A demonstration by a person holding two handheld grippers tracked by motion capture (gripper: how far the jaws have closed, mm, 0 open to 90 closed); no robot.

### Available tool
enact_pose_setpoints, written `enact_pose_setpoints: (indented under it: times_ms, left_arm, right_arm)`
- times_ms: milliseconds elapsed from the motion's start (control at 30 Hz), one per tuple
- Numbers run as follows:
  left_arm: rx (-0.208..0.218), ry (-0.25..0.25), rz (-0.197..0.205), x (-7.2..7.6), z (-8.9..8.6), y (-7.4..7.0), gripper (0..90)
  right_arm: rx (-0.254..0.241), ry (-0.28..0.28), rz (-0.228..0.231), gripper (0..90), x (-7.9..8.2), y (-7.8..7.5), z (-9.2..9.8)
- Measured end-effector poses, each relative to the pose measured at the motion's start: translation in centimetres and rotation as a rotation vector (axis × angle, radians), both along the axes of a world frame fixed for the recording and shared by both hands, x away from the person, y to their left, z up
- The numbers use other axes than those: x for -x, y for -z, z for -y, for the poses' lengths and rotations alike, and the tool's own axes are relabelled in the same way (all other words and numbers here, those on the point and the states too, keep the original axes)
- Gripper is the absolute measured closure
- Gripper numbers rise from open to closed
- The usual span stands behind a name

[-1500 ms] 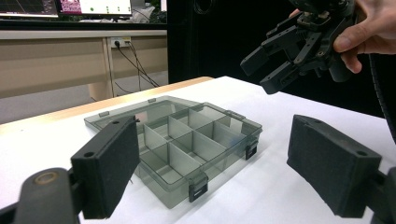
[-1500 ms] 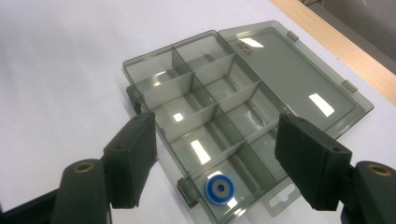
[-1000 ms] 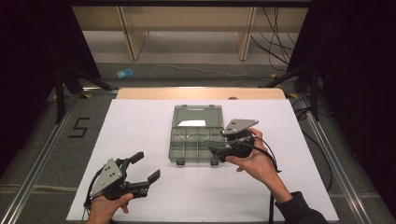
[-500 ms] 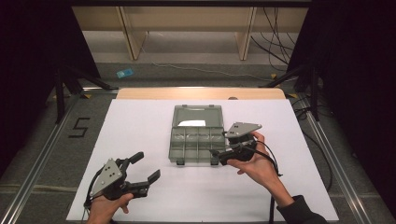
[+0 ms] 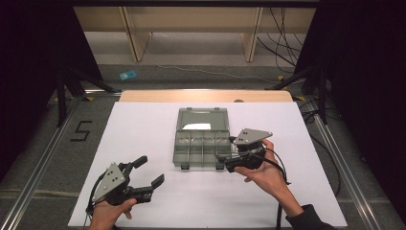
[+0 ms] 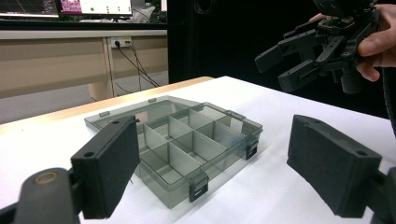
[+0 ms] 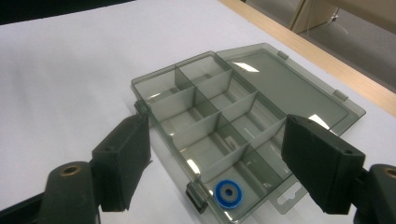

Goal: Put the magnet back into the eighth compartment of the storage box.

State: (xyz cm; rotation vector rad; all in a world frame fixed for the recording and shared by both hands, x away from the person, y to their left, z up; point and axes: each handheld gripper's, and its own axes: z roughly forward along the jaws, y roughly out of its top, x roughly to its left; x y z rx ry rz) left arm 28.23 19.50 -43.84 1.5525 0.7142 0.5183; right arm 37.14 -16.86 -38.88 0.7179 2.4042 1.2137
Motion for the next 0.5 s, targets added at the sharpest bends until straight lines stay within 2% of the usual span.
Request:
enact_pose_setpoints:
  times_ms: [333, 367, 500]
  left_arm:
    - [0.0, 0.0, 0.0, 0.0, 0.0, 0.0, 16.4]
    - [0.0, 0.0, 0.0, 0.0, 0.0, 0.0, 16.4]
    - [0.001, 0.0, -0.001, 0.0, 0.0, 0.0, 16.4]
  right_arm:
    - [-0.045, 0.007, 0.005, 24.5, 0.7, 0.3, 0.7]
    - [-0.053, 0.011, 0.021, 24.5, 0.7, 0.4, 0.8]
    - [-0.065, 0.012, 0.012, 24.3, 1.0, 0.5, 1.2]
